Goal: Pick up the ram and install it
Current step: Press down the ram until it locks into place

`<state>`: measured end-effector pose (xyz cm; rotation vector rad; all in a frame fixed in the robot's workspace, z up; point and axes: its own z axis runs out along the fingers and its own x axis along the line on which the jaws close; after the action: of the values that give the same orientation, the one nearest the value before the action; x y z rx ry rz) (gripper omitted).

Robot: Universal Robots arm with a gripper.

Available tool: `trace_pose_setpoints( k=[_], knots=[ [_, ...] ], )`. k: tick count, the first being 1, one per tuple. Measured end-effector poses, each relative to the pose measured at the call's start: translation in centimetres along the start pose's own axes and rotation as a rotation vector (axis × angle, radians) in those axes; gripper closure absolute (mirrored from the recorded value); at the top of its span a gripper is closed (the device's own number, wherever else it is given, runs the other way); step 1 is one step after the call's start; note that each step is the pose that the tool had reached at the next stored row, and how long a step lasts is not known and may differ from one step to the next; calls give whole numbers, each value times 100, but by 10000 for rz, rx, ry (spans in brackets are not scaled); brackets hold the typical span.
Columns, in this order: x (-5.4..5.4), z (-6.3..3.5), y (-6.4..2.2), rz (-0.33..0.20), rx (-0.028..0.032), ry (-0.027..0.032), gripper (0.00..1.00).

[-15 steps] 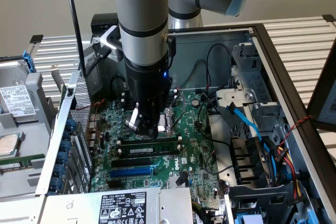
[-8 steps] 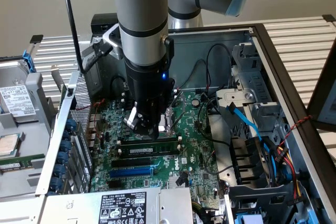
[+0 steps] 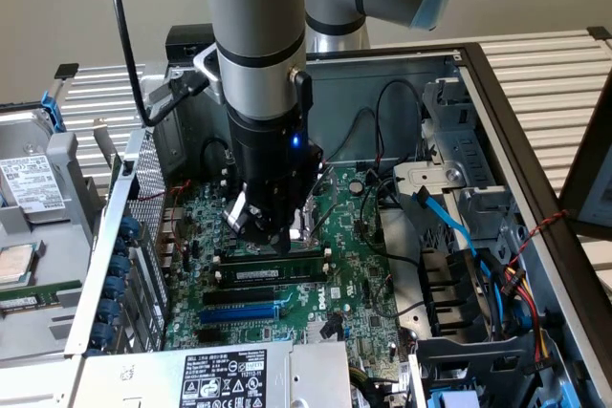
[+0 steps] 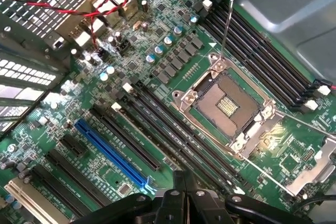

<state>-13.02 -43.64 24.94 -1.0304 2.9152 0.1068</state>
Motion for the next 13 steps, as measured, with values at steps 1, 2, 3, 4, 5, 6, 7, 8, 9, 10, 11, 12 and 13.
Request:
trace_pose_setpoints(
  k=[1, 2, 3, 4, 5, 6, 7, 8, 9, 10, 11, 12, 13],
  knots=[
    [0, 0, 0, 147, 11, -6, 89],
    [0, 0, 0, 293, 22, -12, 89],
    [0, 0, 0, 436, 33, -19, 89],
    [0, 0, 0, 577, 44, -25, 89],
    [0, 0, 0, 724, 55, -31, 89],
    [0, 0, 0, 861, 66, -36, 89],
    [0, 0, 0, 1003, 77, -43, 89],
    [0, -1, 0, 1146, 87, -48, 89],
    [0, -1, 0, 1291, 98, -54, 89],
    [1, 0, 0, 1439, 109, -61, 89],
    [0, 0, 0, 1580, 120, -68, 89],
    [0, 0, 0, 1732, 132, -74, 89],
    [0, 0, 0, 1877, 142, -80, 89]
  ],
)
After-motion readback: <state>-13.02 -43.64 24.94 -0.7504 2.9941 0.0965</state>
